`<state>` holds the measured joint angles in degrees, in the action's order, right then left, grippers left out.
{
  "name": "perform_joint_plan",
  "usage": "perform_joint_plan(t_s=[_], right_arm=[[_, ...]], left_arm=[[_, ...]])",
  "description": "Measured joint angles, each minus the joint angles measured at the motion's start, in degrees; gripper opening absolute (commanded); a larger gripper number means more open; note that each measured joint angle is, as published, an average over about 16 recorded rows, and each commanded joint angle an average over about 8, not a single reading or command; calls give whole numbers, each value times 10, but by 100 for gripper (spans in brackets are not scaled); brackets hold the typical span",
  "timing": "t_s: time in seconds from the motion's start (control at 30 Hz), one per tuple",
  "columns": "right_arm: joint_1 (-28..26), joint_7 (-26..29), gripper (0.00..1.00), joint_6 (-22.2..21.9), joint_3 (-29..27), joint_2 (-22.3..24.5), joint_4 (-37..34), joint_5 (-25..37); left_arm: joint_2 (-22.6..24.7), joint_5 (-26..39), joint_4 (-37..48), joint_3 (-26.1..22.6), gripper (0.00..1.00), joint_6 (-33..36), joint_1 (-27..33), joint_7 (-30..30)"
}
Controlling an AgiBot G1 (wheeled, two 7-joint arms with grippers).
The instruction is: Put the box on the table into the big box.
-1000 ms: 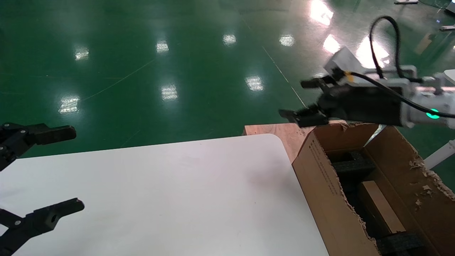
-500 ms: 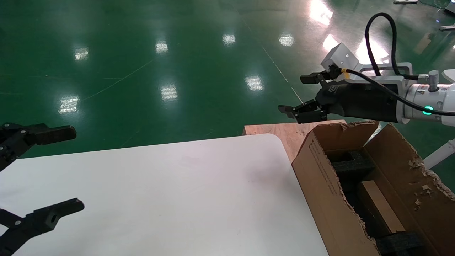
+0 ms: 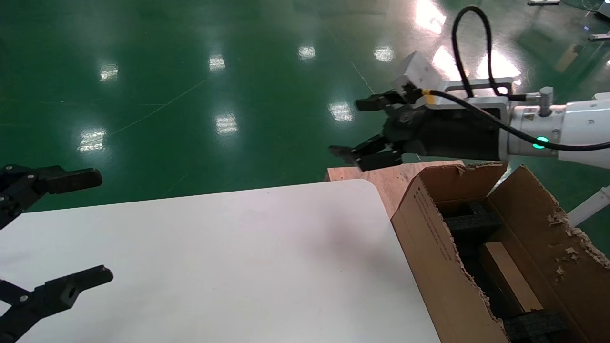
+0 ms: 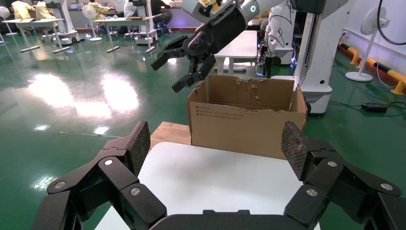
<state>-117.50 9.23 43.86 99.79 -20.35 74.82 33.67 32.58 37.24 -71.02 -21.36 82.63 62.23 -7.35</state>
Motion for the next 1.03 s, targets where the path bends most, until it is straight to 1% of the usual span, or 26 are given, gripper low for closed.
perform_joint_plan(t_s=[0.8, 1.03], right_arm=[[281, 8, 100, 210, -421, -74, -6, 41], [322, 9, 100, 241, -482, -84, -7, 47]], left_arm=[[0, 0, 0, 0, 100, 0, 0, 0], [0, 0, 0, 0, 100, 0, 0, 0]])
